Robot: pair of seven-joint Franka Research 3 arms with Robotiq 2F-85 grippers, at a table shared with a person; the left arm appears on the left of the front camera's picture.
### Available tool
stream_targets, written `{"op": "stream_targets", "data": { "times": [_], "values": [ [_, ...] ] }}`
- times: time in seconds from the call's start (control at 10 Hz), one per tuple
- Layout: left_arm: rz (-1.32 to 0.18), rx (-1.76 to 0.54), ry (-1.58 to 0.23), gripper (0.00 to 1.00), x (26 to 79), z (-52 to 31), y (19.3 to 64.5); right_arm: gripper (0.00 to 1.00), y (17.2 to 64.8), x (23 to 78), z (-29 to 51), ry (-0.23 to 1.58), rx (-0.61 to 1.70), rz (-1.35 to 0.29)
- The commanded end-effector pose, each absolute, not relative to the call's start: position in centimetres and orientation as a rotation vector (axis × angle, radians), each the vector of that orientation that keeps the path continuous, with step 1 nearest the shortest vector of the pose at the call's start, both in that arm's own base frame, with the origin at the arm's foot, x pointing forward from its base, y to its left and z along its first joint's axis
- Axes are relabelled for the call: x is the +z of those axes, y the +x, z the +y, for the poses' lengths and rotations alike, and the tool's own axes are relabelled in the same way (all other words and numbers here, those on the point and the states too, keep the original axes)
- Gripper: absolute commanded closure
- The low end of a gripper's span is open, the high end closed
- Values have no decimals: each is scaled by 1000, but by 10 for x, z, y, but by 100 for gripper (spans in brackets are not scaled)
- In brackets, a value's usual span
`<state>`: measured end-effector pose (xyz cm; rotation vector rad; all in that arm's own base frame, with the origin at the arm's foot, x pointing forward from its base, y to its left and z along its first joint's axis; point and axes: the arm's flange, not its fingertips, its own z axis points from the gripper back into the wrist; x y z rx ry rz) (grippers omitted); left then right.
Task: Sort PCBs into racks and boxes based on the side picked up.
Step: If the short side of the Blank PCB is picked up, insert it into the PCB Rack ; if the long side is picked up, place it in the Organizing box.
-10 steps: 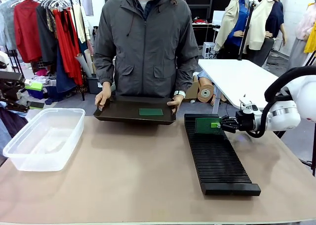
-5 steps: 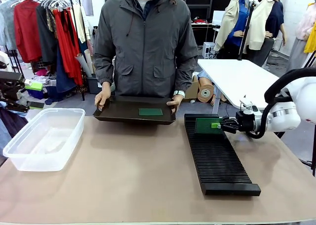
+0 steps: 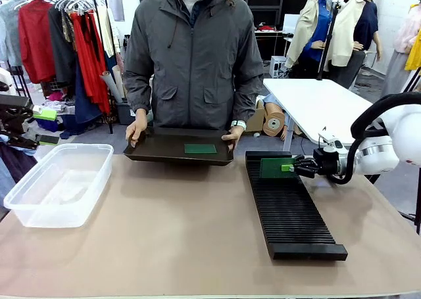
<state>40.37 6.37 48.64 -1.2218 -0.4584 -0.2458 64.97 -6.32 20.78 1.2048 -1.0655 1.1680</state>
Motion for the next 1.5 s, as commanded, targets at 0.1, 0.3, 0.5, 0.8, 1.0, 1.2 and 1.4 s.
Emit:
{"op": "stream_targets", "data": {
  "times": [0.1, 0.3, 0.5, 0.8, 1.0, 1.2, 1.4],
  "values": [
    [-452, -247, -1222, 0, 488, 64, 402, 100, 653, 208, -62, 1218, 1188, -1043],
    [-452, -247, -1222, 0, 488, 64, 402, 100, 652, 206, -62, 1180, 1200, -1045],
    [-452, -247, -1222, 0, 488, 64, 402, 100, 649, 200, -61, 1153, 1256, -1049],
    [-452, -247, -1222, 0, 488, 64, 402, 100, 646, 194, -61, 1158, 1290, -1056],
    [-452, -247, -1222, 0, 488, 64, 402, 100, 646, 193, -64, 1162, 1255, -1067],
    [-452, -247, -1222, 0, 488, 64, 402, 85, 648, 200, -66, 1177, 1194, -1079],
    [-452, -247, -1222, 0, 488, 64, 402, 47, 648, 205, -66, 1187, 1165, -1094]
  ]
}}
